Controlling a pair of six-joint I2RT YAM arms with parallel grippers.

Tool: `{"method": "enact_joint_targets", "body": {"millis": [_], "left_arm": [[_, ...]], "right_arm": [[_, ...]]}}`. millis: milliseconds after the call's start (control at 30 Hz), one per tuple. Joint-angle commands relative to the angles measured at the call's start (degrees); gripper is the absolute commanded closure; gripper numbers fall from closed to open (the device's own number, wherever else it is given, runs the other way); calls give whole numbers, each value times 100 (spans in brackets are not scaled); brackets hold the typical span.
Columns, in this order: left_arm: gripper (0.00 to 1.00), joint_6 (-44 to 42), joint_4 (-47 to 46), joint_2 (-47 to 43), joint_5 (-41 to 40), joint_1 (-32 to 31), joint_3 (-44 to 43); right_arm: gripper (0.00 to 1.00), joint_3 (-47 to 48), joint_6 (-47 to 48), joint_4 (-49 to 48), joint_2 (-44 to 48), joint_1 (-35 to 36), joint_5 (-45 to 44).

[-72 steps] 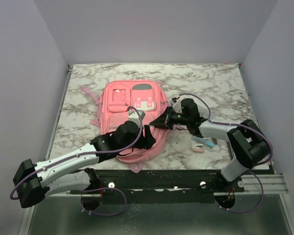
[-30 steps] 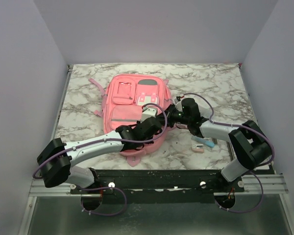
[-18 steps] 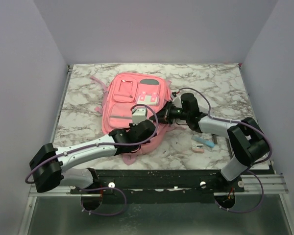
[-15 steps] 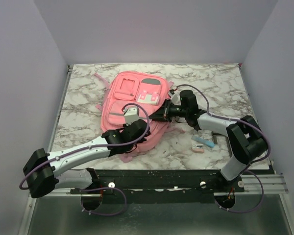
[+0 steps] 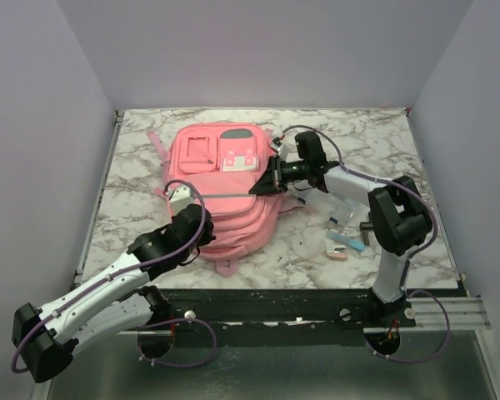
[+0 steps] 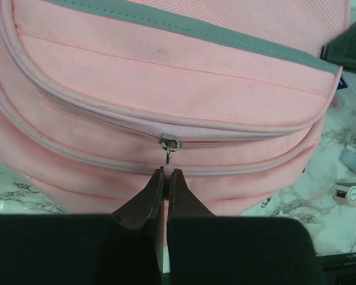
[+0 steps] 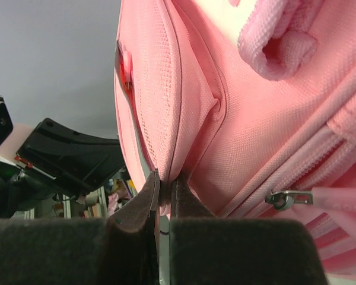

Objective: Pack the student bag
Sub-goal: Unzip the student bag at the center of the board.

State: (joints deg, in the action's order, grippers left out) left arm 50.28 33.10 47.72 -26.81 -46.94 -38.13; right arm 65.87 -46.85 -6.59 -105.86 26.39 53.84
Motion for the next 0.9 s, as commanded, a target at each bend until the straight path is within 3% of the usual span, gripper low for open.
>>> {"method": "enact_joint_targets", "body": {"millis": [0,100,233,367,400,467,667,867], "left_arm": [[100,-291,-65,-202,886,-48,213],[100,-173,-583,60,1267,-336,241],[100,51,-1431,560,1815,-396,259],[100,-6,-1686,896,1828,-387,67],[100,-58,-1690,920,1849,-391,22],[100,-170,-1731,940,1878,-386,-5],[100,-280,-1722,924,1986,-342,42],[100,-483,-1707,854,2056,-342,3]], "right_arm": [[100,1316,890,829,-774,112,36],[98,1795,899,1076,-1148,207,-319],[68,1866,1219,1617,-982,204,-1535],[36,1161,1565,1810,-180,204,-2293],[33,990,1547,1865,7,204,-2439],[30,480,1256,1610,455,206,-2423],[29,-1463,-880,-869,1442,401,-1869],[31,-1696,-2179,-1912,1137,845,-1938]]}}
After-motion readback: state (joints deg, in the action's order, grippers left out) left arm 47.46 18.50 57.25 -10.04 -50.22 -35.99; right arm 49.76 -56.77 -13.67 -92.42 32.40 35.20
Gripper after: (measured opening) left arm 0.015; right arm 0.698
